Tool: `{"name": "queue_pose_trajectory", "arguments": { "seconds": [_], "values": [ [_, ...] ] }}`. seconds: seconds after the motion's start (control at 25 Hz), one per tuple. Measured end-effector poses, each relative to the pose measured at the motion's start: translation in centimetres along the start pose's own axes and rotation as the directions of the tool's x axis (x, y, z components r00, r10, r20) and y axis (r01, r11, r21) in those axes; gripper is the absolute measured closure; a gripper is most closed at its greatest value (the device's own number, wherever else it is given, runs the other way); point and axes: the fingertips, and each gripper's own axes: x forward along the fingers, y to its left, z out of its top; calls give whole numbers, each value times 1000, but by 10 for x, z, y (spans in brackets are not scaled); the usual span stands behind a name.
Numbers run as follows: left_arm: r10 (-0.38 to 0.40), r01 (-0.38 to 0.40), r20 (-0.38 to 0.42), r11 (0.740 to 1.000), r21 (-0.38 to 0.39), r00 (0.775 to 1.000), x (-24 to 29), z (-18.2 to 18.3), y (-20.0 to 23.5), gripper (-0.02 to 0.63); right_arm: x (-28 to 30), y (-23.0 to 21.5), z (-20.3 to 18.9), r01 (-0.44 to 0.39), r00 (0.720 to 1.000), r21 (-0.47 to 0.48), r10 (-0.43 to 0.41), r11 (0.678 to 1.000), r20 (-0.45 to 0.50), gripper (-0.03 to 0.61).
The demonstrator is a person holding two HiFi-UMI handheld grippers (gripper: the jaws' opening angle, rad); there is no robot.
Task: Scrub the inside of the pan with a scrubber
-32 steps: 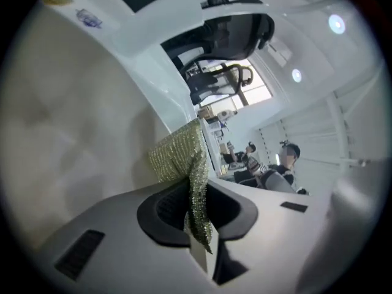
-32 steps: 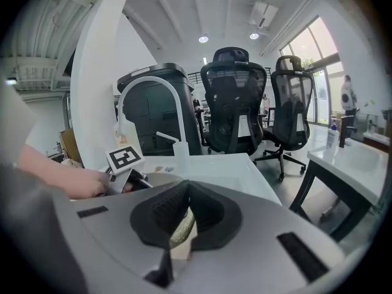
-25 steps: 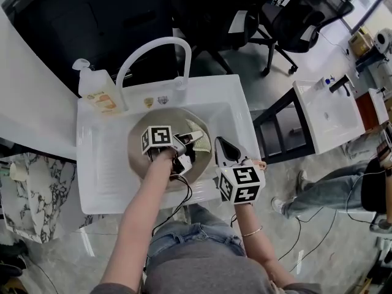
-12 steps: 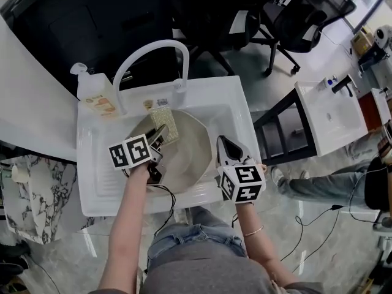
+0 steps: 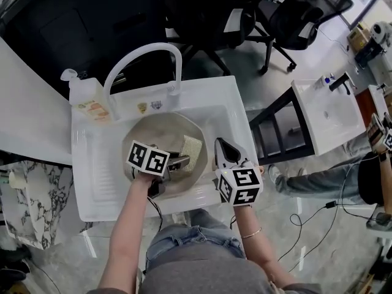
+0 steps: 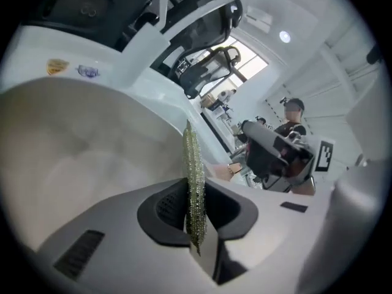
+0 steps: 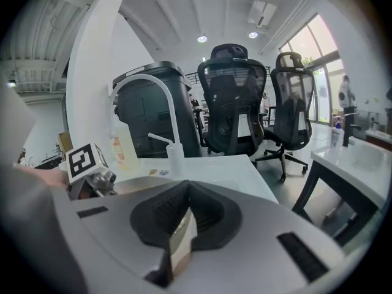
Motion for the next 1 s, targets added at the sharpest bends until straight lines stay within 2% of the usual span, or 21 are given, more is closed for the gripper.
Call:
{"name": "queue_pose_trajectory", "arguments": {
  "seconds": [0.08, 0.24, 0.36, 0.48, 1.0],
  "values": [
    [29, -28, -58, 999, 19, 998, 12, -5, 9, 552, 2, 0, -1, -1, 1000, 2, 1, 1000, -4, 568],
    [124, -122, -90, 992, 33, 988, 15, -4, 37, 552, 7, -1, 0, -4, 1000, 2, 4, 1000, -9, 568],
    [236, -231, -113, 971, 58, 965, 9, -4, 63, 552, 11, -1, 2, -7, 1000, 2, 8, 1000, -10, 568],
    [312, -307, -121, 950, 61, 942, 6, -4, 82, 552, 14, -2, 2, -12, 1000, -1, 12, 1000, -14, 568],
    [522, -523, -113, 852, 26, 845, -22, 3, 131, 551, 23, 2, 4, -42, 999, -12, 42, 999, -21, 568]
  ]
}}
